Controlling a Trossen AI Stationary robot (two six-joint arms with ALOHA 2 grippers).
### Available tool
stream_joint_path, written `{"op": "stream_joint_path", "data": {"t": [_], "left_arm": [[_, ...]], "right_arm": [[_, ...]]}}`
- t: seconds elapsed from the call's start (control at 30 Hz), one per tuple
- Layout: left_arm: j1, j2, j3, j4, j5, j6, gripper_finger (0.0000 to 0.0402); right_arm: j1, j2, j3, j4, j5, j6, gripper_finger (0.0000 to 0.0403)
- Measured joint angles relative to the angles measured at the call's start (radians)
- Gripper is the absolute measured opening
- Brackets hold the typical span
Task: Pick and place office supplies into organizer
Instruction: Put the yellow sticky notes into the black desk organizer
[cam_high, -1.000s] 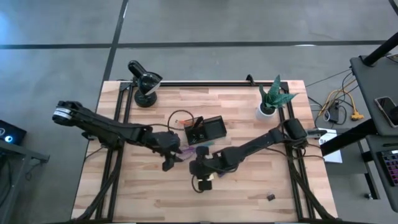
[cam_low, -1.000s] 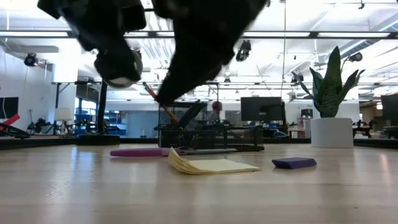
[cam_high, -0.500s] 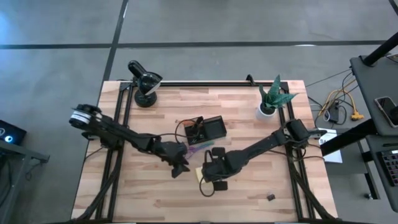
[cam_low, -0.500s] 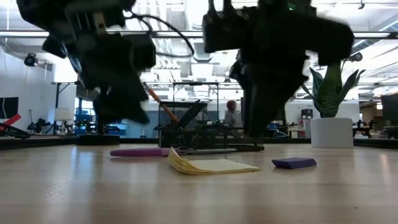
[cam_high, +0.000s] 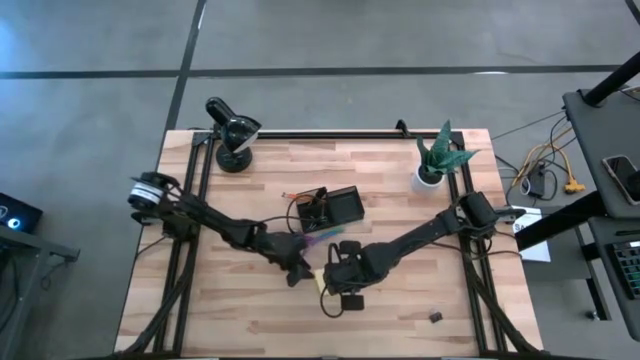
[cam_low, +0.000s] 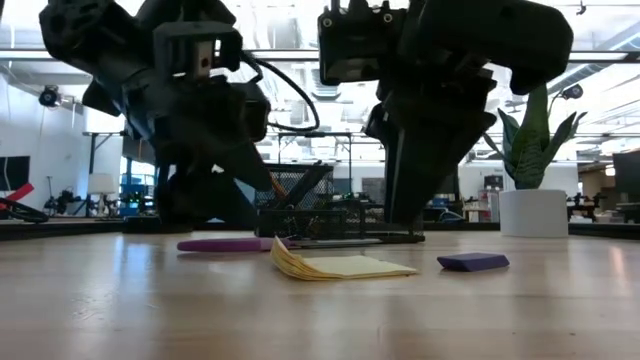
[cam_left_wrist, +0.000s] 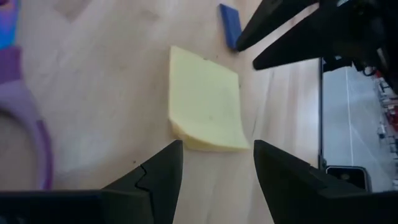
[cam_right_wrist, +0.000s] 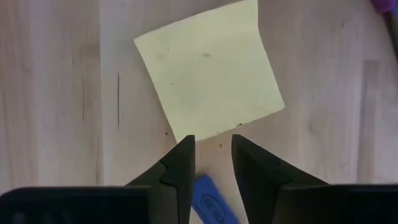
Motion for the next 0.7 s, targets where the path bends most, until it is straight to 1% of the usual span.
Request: {"op": "stream_joint_path", "data": {"t": [0.3,0.33,0.4,0.53,0.7], "left_arm": [[0.0,0.079,0.093,0.0,-0.035,0.008,0.018],[-0.002,0.085,0.106,-0.027,-0.049,0.008,0.018],[-0.004,0.089,0.133,-0.136,-0.09,0.009,0.018],[-0.011,0.078,0.182,-0.323,-0.167,0.056,0.018],[-0.022,0.068,0.208,-0.328,-0.161,0.052,0.018]], "right_arm": [[0.0,0.0,-0.001,-0.001,0.001,0.007,0.01],[0.0,0.0,-0.001,-0.003,0.001,0.007,0.0099],[0.001,0.0,-0.001,-0.003,0.004,0.007,0.0098],[0.005,0.0,-0.001,-0.003,0.028,0.017,0.0102],[0.006,0.001,-0.006,-0.001,0.029,0.018,0.0109]]}}
